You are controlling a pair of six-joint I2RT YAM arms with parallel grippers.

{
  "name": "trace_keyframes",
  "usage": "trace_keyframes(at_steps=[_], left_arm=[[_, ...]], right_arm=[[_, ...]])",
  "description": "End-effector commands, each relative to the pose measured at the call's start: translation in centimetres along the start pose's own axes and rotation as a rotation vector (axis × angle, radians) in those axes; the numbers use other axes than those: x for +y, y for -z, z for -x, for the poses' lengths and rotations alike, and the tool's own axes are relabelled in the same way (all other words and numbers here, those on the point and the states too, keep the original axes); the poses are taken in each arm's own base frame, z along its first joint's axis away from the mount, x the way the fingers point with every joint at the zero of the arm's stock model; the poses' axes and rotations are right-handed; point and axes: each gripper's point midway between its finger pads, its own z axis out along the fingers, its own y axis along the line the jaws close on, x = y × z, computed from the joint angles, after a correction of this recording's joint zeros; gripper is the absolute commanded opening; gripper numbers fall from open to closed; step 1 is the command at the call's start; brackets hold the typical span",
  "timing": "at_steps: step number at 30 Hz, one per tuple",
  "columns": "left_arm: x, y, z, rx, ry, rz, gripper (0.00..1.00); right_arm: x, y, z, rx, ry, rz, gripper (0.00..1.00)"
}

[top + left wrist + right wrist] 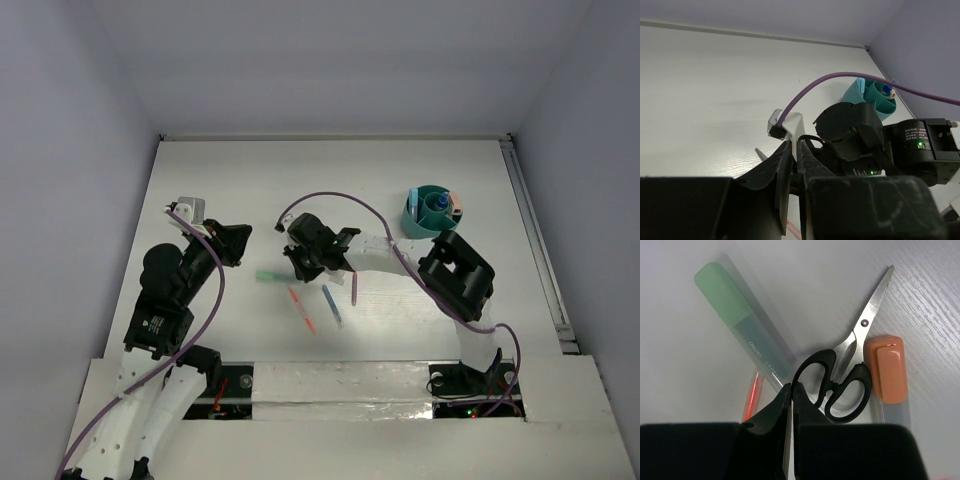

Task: Sort the stationery into containers
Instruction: Pick up the scissors from the center of the board, then place the scissors in the storage box.

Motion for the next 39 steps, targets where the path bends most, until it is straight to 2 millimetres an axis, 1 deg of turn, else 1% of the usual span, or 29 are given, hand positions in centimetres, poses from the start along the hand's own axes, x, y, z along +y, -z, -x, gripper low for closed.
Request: trace_keyframes(at_steps=[1, 3, 4, 6, 8, 9, 10, 11, 14, 15, 17, 19, 20, 21, 22, 23, 24, 25, 26, 27, 28, 30, 31, 32, 35, 36, 37, 38, 39], left_arm=[[-1.0, 0.2, 2.0, -0.067, -0.020, -0.039, 0.07], [-1.0, 0.2, 2.0, -0.067, -0.019, -0.039, 0.07], [-1.0, 0.2, 2.0, -0.068, -0.020, -0.039, 0.07], [-1.0, 0.2, 2.0, -0.067, -0.020, -0.037, 0.07], [-1.0, 0.2, 2.0, -0.068, -0.019, -0.039, 0.07], [-1.0, 0.2, 2.0, -0.067, -0.019, -0.039, 0.07], [-1.1, 0.2, 2.0, -0.066, -0.019, -0.040, 0.07], [-1.0, 0.2, 1.9, -0.065, -0.018, -0.039, 0.07], [-1.0, 0.2, 2.1, -0.070, -0.021, -0.040, 0.07], [-1.1, 0.2, 2.0, -0.070, -0.019, -0.040, 0.07], [-1.1, 0.3, 2.1, -0.072, -0.020, -0.041, 0.07], [-1.1, 0.3, 2.2, -0.076, -0.022, -0.039, 0.07], [-1.1, 0.3, 2.2, -0.076, -0.022, -0.039, 0.07], [-1.1, 0.3, 2.3, -0.081, -0.021, -0.040, 0.07], [-1.1, 0.3, 2.3, -0.079, -0.021, -0.041, 0.07], [-1.1, 0.3, 2.3, -0.078, -0.020, -0.040, 0.07], [-1.1, 0.3, 2.3, -0.080, -0.021, -0.041, 0.07], [-1.1, 0.2, 2.2, -0.076, -0.020, -0.041, 0.07], [-1.1, 0.2, 2.2, -0.075, -0.019, -0.042, 0.07], [-1.1, 0.3, 2.2, -0.075, -0.019, -0.042, 0.07], [-1.2, 0.3, 2.2, -0.076, -0.021, -0.043, 0.07], [-1.2, 0.2, 2.1, -0.074, -0.019, -0.045, 0.07], [-1.2, 0.3, 2.2, -0.076, -0.021, -0.048, 0.07], [-1.3, 0.3, 2.2, -0.076, -0.020, -0.051, 0.07], [-1.4, 0.3, 2.1, -0.072, -0.019, -0.057, 0.07], [-1.5, 0.3, 2.2, -0.075, -0.018, -0.061, 0.07], [-1.5, 0.3, 2.2, -0.075, -0.018, -0.062, 0.07], [-1.5, 0.3, 2.2, -0.073, -0.016, -0.062, 0.07], [-1.5, 0.3, 2.2, -0.074, -0.013, -0.062, 0.07]], right_arm=[[0.7, 0.7, 2.4, -0.066, 0.017, -0.002, 0.03], [0.8, 1.1, 3.1, -0.092, 0.015, -0.002, 0.01], [1.0, 1.6, 3.9, -0.120, 0.005, -0.003, 0.00], [0.9, 2.0, 4.5, -0.150, -0.005, -0.009, 0.00], [1.5, 3.1, 6.0, -0.213, -0.019, 0.009, 0.00], [1.6, 3.3, 6.1, -0.224, -0.027, 0.016, 0.00], [2.1, 3.7, 7.0, -0.261, -0.040, 0.038, 0.00], [2.5, 4.5, 7.8, -0.294, -0.048, 0.055, 0.00], [3.5, 5.8, 9.3, -0.369, -0.083, 0.107, 0.00], [4.0, 6.8, 10.1, -0.400, -0.088, 0.128, 0.00], [4.4, 7.9, 11.6, -0.473, -0.127, 0.153, 0.00], [4.4, 10.1, 13.8, -0.578, -0.198, 0.153, 0.00], [3.6, 10.5, 13.8, -0.604, -0.239, 0.144, 0.00], [2.8, 11.4, 14.6, -0.651, -0.279, 0.134, 0.00], [1.5, 14.0, 16.7, -0.755, -0.366, 0.152, 0.00], [0.7, 15.0, 17.3, -0.799, -0.411, 0.162, 0.00], [-0.2, 15.4, 16.9, -0.817, -0.452, 0.164, 0.00], [-1.6, 17.9, 18.4, -0.905, -0.529, 0.191, 0.00], [-2.4, 18.9, 18.7, -0.940, -0.570, 0.201, 0.00], [-3.1, 19.6, 18.5, -0.973, -0.605, 0.208, 0.00], [-4.3, 21.6, 18.9, -1.032, -0.674, 0.216, 0.00], [-5.5, 23.3, 18.7, -1.087, -0.732, 0.213, 0.00], [-6.2, 23.4, 17.9, -1.104, -0.782, 0.196, 0.00], [-7.5, 25.3, 18.0, -1.153, -0.810, 0.187, 0.00], [-10.1, 26.8, 16.2, -1.210, -0.928, 0.177, 0.00], [-11.5, 28.7, 16.0, -1.261, -0.960, 0.173, 0.00], [-12.4, 29.4, 15.6, -1.288, -1.022, 0.186, 0.00], [-13.4, 29.1, 14.6, -1.290, -1.058, 0.178, 0.00], [-14.7, 30.4, 14.2, -1.330, -1.087, 0.173, 0.00]])
